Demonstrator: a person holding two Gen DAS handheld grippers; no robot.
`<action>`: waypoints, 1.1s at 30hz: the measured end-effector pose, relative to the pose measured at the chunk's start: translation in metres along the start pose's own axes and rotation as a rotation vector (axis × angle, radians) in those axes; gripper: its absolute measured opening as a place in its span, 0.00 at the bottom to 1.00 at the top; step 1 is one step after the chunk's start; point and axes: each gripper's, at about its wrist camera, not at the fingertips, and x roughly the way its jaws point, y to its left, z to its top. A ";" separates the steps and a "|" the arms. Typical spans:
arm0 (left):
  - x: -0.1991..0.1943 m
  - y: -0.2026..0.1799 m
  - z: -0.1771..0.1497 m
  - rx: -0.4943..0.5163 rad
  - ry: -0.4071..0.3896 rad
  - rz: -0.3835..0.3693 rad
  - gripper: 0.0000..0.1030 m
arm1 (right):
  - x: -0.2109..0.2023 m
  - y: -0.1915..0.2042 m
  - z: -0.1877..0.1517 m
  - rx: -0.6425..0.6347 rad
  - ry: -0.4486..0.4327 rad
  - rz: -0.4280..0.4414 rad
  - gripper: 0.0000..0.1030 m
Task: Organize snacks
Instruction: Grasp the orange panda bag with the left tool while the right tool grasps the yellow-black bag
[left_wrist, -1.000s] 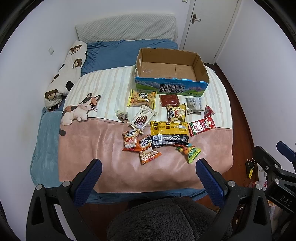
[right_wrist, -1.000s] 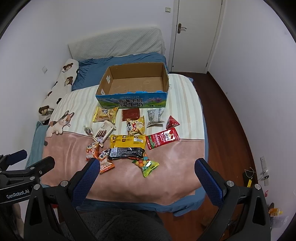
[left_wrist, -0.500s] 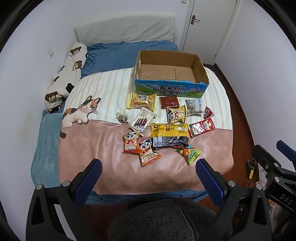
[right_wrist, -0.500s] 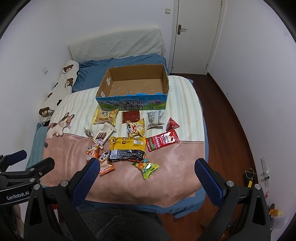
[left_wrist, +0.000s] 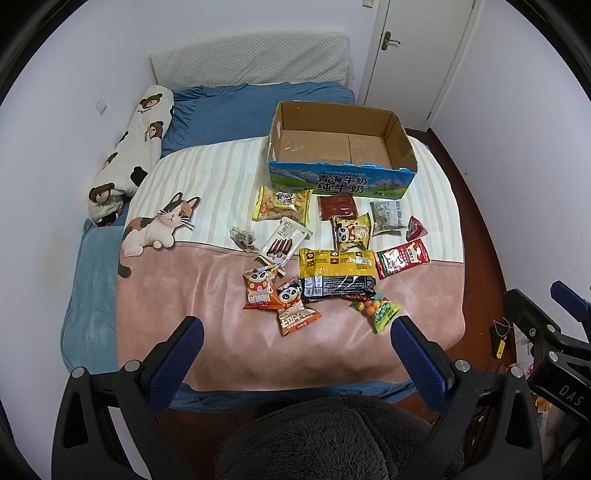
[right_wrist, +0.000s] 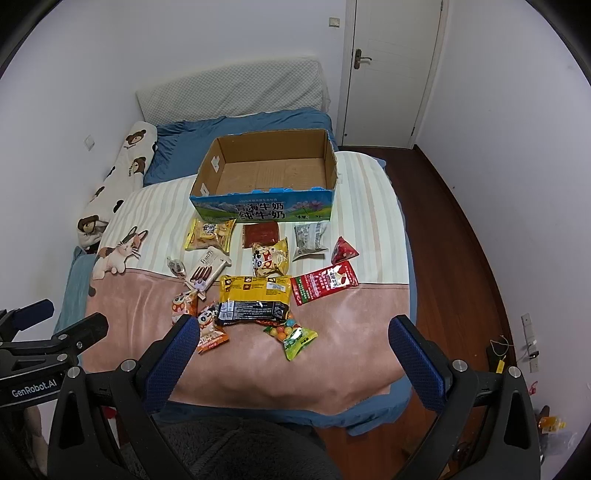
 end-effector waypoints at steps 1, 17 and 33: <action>0.001 -0.001 0.002 -0.001 0.000 0.000 1.00 | 0.001 0.000 0.001 0.001 0.000 0.001 1.00; 0.083 0.026 0.017 -0.090 0.026 0.105 1.00 | 0.089 -0.013 0.008 0.081 0.126 0.071 1.00; 0.247 0.072 -0.018 -0.231 0.281 0.194 1.00 | 0.345 0.110 -0.007 -0.797 0.484 0.155 1.00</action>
